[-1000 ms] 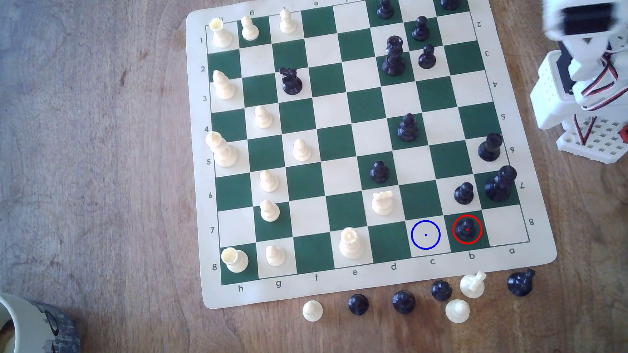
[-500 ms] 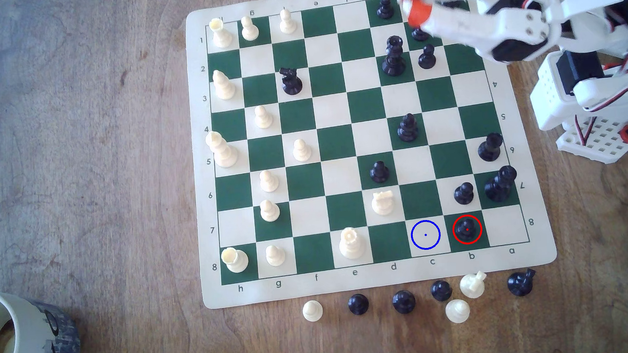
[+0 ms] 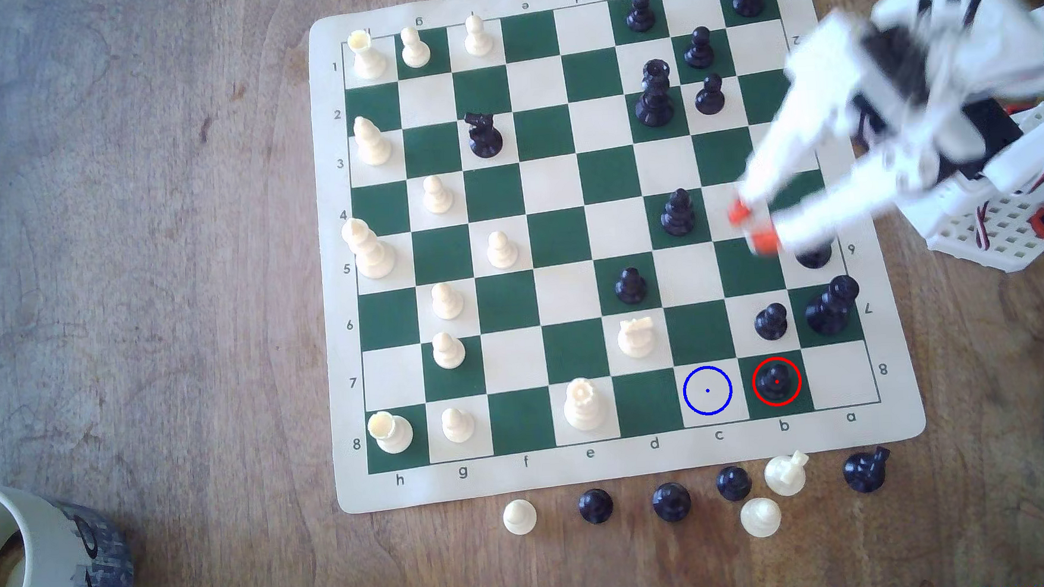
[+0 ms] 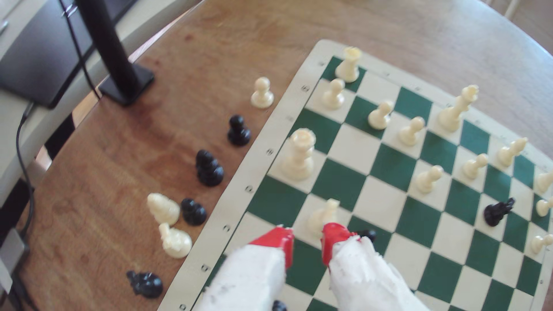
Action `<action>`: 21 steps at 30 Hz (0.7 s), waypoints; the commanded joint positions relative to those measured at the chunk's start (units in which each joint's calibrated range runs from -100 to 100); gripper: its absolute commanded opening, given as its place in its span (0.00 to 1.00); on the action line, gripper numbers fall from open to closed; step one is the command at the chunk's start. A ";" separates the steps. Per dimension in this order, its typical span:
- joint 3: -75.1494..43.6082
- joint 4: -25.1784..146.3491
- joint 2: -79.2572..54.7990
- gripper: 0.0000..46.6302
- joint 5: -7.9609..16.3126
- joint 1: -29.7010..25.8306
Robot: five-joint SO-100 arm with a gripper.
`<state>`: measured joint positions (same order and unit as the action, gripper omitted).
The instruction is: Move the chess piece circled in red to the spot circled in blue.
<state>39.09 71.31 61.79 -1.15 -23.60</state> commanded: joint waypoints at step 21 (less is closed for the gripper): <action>14.49 -7.60 -18.07 0.29 2.00 -8.35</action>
<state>54.54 65.66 46.29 0.66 -31.27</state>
